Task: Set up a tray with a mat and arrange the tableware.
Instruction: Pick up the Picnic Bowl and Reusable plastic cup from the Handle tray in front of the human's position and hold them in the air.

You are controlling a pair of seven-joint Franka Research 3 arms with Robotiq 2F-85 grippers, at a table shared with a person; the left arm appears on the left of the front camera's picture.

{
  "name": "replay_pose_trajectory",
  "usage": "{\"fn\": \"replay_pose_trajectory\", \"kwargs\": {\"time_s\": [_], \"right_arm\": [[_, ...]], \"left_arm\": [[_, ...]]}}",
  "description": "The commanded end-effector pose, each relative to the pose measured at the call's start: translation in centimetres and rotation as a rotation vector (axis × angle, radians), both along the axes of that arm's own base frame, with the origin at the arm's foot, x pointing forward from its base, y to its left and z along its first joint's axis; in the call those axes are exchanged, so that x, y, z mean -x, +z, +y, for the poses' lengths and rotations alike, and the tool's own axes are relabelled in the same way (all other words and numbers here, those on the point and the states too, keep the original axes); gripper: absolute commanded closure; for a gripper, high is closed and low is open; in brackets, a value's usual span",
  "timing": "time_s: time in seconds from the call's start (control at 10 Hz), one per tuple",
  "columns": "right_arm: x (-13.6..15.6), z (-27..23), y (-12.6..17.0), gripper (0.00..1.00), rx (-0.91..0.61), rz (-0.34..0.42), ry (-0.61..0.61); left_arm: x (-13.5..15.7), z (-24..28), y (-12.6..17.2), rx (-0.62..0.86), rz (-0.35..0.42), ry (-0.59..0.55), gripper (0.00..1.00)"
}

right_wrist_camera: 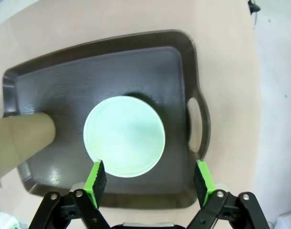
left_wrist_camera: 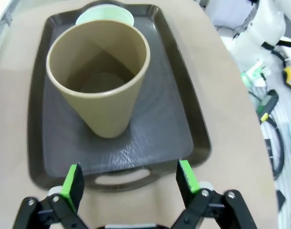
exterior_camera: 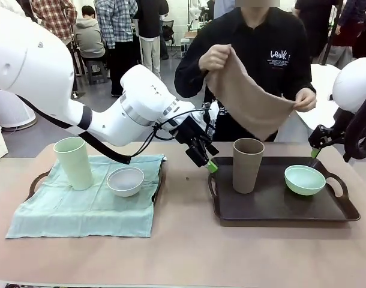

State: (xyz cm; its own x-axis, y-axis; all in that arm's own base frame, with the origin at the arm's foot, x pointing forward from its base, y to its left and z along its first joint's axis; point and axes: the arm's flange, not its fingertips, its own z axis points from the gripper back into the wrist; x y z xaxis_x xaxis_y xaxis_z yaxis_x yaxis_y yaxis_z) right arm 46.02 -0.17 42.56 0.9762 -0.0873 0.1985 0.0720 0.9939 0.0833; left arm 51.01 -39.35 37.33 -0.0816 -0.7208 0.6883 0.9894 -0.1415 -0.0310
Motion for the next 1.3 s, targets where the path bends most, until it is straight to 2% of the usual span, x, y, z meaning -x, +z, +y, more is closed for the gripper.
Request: {"fn": "replay_pose_trajectory", "kwargs": {"time_s": [0.0,0.2,0.3,0.7,1.2], "right_arm": [[-2.1,-0.5,-1.3,0.05,0.047,-0.010,-0.002],[-2.7,-0.8,-2.8,0.05,0.089,0.021,0.007],[-3.1,-0.8,-3.7,0.05,0.115,0.064,0.020],[-2.7,-0.5,-5.3,0.05,0.110,0.151,0.106],[-3.7,0.0,-7.4,0.05,0.054,0.136,0.168]], "left_arm": [[-1.2,-1.4,-0.4,0.060,-0.028,-0.015,0.00],[-1.4,-3.0,-1.1,0.077,-0.043,-0.031,0.00],[-1.6,-4.2,-1.7,0.084,-0.041,-0.032,0.00],[-1.8,-6.3,-3.0,0.073,-0.056,-0.040,0.00],[-1.5,-6.9,-3.0,0.083,-0.098,-0.068,0.00]]}}
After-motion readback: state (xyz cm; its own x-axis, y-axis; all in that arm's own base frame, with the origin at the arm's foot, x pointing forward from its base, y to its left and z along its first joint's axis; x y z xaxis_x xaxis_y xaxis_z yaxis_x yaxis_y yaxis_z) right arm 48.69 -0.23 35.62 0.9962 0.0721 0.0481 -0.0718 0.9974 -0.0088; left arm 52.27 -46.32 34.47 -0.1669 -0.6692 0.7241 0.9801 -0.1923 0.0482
